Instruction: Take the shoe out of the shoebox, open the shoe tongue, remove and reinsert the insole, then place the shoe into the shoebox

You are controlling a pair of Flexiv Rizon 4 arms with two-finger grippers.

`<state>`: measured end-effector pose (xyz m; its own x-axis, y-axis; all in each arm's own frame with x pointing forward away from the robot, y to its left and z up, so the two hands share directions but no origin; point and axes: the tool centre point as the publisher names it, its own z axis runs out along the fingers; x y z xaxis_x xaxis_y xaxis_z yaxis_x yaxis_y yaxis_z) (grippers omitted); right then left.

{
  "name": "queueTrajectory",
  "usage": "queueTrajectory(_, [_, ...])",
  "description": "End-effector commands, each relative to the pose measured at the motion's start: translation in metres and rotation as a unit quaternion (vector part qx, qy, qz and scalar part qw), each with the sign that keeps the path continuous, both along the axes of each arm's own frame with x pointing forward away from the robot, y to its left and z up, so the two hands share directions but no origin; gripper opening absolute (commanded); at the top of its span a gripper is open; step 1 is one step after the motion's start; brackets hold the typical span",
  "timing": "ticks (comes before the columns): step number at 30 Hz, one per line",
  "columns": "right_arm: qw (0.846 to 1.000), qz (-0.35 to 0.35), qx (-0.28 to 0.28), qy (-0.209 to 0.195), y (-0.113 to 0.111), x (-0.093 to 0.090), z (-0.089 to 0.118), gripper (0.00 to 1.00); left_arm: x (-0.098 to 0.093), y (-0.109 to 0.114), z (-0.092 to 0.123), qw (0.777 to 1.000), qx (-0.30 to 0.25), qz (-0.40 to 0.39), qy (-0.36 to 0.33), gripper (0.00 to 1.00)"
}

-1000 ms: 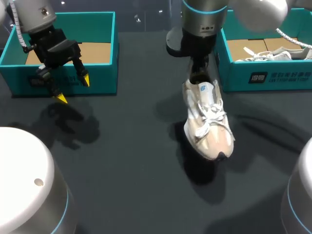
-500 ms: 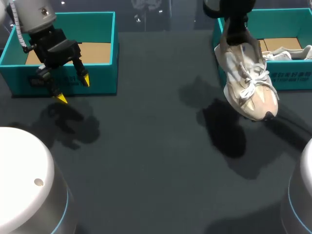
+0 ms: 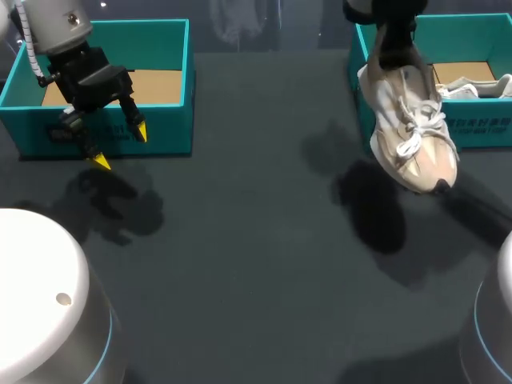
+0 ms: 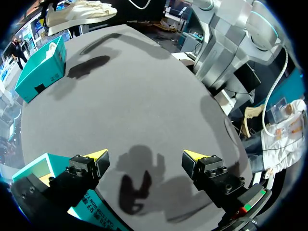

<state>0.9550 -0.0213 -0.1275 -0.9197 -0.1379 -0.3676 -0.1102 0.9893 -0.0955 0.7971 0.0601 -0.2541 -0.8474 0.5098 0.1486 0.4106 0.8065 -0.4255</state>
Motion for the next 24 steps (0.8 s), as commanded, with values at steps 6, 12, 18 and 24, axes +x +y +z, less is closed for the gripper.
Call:
queueTrajectory(6, [1.0, -0.012, -0.025, 0.01, -0.051, 0.104, 0.034, 0.0, -0.001, 0.0, 0.0, 1.0, 0.001, 0.0, -0.001, 1.0])
queueTrajectory(12, [1.0, -0.018, -0.018, 0.014, -0.086, 0.156, 0.034, 0.0, -0.001, 0.0, 0.0, 1.0, 0.001, 0.0, -0.001, 1.0])
queueTrajectory(18, [0.999, -0.008, -0.022, 0.026, -0.131, 0.188, 0.043, 0.0, -0.001, 0.0, 0.0, 1.0, 0.001, 0.0, -0.001, 1.0])
queueTrajectory(24, [1.0, -0.007, -0.005, 0.022, -0.183, 0.204, 0.043, 0.0, -0.001, 0.0, 0.0, 1.0, 0.001, 0.0, -0.001, 1.0])
